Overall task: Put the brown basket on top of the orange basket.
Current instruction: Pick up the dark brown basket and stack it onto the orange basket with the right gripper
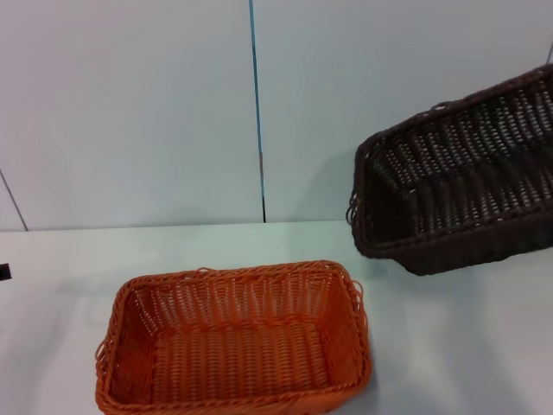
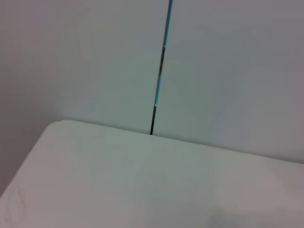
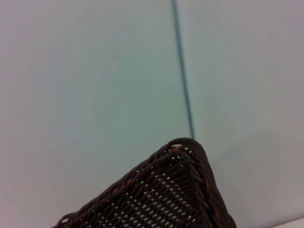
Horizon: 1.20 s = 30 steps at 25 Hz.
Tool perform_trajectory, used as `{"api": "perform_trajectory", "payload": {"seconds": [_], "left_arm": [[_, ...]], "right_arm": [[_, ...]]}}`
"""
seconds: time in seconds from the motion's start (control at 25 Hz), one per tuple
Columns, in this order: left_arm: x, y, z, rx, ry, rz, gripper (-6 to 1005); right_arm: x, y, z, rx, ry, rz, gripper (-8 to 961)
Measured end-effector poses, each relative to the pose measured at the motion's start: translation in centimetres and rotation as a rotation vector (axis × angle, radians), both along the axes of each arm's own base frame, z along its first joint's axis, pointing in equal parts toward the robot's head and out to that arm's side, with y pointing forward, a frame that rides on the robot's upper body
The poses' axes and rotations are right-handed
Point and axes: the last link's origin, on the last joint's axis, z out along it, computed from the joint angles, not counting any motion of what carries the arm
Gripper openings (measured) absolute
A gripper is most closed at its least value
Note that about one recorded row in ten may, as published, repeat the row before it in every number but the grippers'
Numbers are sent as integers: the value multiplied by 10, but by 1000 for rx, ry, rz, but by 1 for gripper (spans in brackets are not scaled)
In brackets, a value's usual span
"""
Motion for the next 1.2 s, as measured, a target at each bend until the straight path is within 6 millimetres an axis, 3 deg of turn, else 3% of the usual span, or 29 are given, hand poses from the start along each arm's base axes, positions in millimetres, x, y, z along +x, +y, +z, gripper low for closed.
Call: {"api": "perform_trajectory", "payload": {"seconds": [0.48,0.72,1.0,1.2], "left_arm": [[11,2,-4,-12,-15,-17,921],[13,2,-5,-19,-19,-19,921],[20,5,-8,-36,-23,-31,921],[20,2,-14,-57,-36,-23,921]], "right_arm": [[40,-21,-9,28,28,-71,183],[63,-39,-22,13,52,-133,183],[68,-45,-30,-15,54,-156,183],[51,-34,-25,-81,21,-174,183]]}}
